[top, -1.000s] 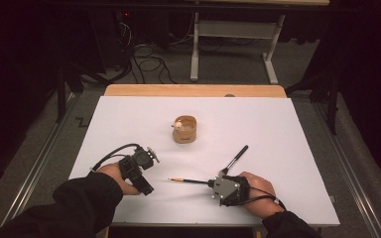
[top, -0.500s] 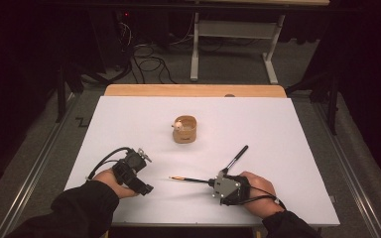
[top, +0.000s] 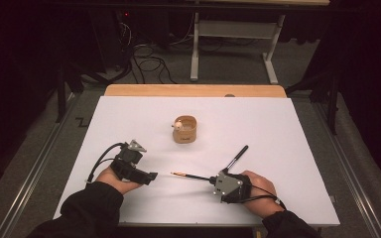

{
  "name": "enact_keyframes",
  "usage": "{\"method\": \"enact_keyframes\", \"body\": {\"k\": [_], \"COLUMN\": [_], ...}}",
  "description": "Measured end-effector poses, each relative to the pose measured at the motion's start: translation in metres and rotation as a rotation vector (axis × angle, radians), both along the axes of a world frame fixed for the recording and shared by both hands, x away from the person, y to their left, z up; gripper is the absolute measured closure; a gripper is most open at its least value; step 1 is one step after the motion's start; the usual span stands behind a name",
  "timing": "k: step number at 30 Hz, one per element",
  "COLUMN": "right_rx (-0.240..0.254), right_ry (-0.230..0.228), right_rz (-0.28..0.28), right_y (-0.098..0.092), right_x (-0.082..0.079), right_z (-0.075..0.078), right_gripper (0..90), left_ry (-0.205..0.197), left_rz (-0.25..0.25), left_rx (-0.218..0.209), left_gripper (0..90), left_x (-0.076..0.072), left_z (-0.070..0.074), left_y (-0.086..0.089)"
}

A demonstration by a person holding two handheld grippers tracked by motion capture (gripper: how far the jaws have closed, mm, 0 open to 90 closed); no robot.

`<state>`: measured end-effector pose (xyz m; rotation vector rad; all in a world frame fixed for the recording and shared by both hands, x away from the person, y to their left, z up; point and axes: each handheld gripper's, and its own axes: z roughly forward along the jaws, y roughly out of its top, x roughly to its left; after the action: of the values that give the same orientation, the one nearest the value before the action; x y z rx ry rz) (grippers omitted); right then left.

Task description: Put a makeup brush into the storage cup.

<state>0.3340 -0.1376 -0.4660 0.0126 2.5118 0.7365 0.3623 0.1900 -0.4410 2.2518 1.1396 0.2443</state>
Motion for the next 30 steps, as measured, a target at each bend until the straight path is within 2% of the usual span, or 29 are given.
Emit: {"method": "enact_keyframes", "body": {"k": [2,4,13,16,19,22,30], "right_rx": [0.008,0.009,0.022,0.027,0.028,0.034,0.082], "right_ry": [-0.003,-0.001,-0.003,-0.001,-0.002,-0.002,0.003], "right_rz": [-0.007,-0.012,-0.029,-0.039,-0.044,-0.053,-0.091], "right_y": [0.000,-0.001,-0.003,-0.004,-0.004,-0.004,-0.002], "right_x": [0.000,0.000,0.001,0.001,0.001,0.000,0.002], "right_z": [0.000,0.000,0.000,-0.001,-0.002,-0.003,-0.003], "right_gripper": [87.0,87.0,87.0,87.0,87.0,87.0,87.0], "left_ry": [-0.034,-0.050,-0.104,-0.121,-0.151,-0.150,-0.197], "left_rz": [0.012,0.027,0.055,0.065,0.074,0.082,0.067], "left_rx": [-0.028,-0.075,-0.161,-0.176,-0.173,-0.202,-0.231], "left_gripper": [15.8,15.8,15.8,15.8,15.7,15.7,12.2], "left_x": [-0.002,-0.005,-0.014,-0.017,-0.020,-0.023,-0.029], "left_z": [-0.001,-0.005,-0.022,-0.026,-0.028,-0.032,-0.033], "left_y": [0.000,0.000,0.003,0.005,0.008,0.012,0.007]}}
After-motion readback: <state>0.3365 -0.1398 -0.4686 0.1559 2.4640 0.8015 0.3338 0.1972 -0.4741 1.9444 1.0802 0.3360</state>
